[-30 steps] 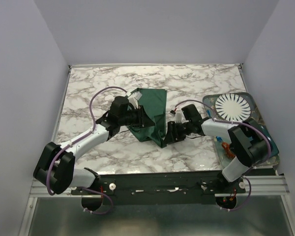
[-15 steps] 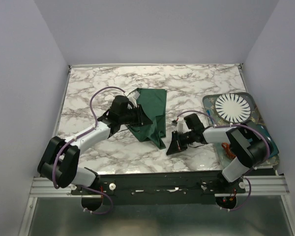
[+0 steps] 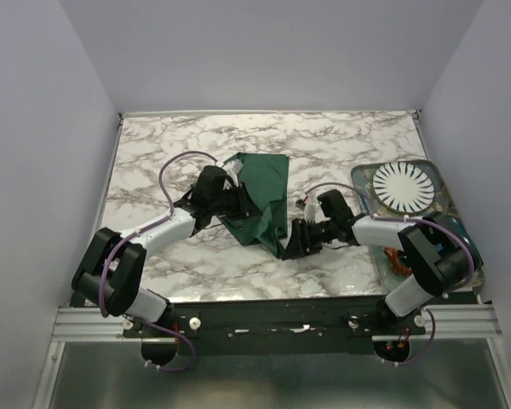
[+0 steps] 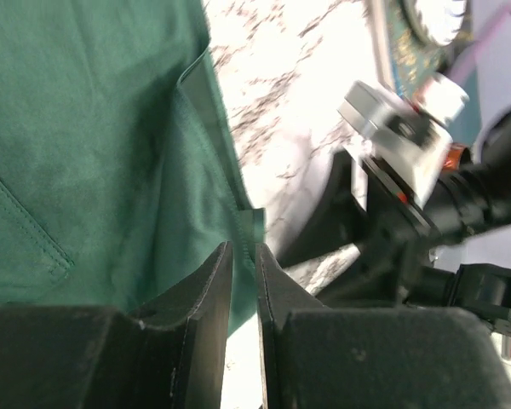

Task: Fold the napkin, place the utensils inside, and roll it up
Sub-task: Fold the napkin

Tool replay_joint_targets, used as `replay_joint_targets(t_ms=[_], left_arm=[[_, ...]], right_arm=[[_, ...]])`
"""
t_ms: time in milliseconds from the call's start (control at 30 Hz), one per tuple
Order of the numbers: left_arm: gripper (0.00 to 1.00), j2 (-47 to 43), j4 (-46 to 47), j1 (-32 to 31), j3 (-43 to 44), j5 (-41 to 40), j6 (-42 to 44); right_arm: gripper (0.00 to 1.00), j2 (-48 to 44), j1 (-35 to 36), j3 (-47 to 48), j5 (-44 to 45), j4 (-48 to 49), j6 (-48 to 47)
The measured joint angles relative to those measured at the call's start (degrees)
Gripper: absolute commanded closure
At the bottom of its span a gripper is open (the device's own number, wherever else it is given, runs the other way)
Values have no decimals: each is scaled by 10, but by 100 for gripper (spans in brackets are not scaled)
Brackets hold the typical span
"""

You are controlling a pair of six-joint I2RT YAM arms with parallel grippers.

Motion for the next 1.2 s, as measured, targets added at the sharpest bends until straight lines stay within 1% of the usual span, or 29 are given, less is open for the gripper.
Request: replay_joint_targets(t_ms=[133, 233, 267, 367, 467, 567, 700, 833, 867, 933, 967, 1033, 1067, 1133, 1200], left_arm=[[75, -44, -7, 4, 0, -11, 6], [75, -66, -10, 9, 0, -14, 9], [75, -68, -10, 9, 0, -15, 10], [75, -71, -15, 13, 0, -15, 12], [75, -71, -20, 17, 0, -17, 13], [74, -71, -21, 21, 0, -19, 13], [74, -64, -13, 23, 0, -20, 10], [72, -44, -5, 23, 0, -18, 5], [72, -36, -3, 23, 1, -14, 4], [72, -19, 1, 23, 3, -7, 1], [73, -14, 2, 23, 3, -2, 1], [72, 2, 10, 22, 4, 11, -2], [72, 11, 14, 22, 4, 16, -4], [72, 24, 21, 19, 3, 23, -10], [72, 29, 27, 14, 2, 29, -13]], right_arm=[[39, 43, -1, 61, 40, 7, -12], [52, 59, 0, 76, 49, 17, -15], [63, 62, 0, 77, 51, 20, -15], [83, 74, 1, 76, 47, 31, -17], [90, 78, 3, 62, 33, 34, -12], [93, 73, 4, 34, 2, 37, -1], [92, 37, 5, -28, -43, 28, 21], [85, 18, 6, -56, -73, 25, 43], [77, 14, 6, -63, -78, 25, 50], [70, 12, 6, -66, -80, 24, 59], [64, 12, 6, -67, -80, 24, 63], [59, 12, 6, -70, -81, 26, 76], [53, 12, 6, -73, -86, 29, 83], [50, 12, 6, -81, -96, 32, 98], [50, 10, 6, -90, -105, 32, 106]])
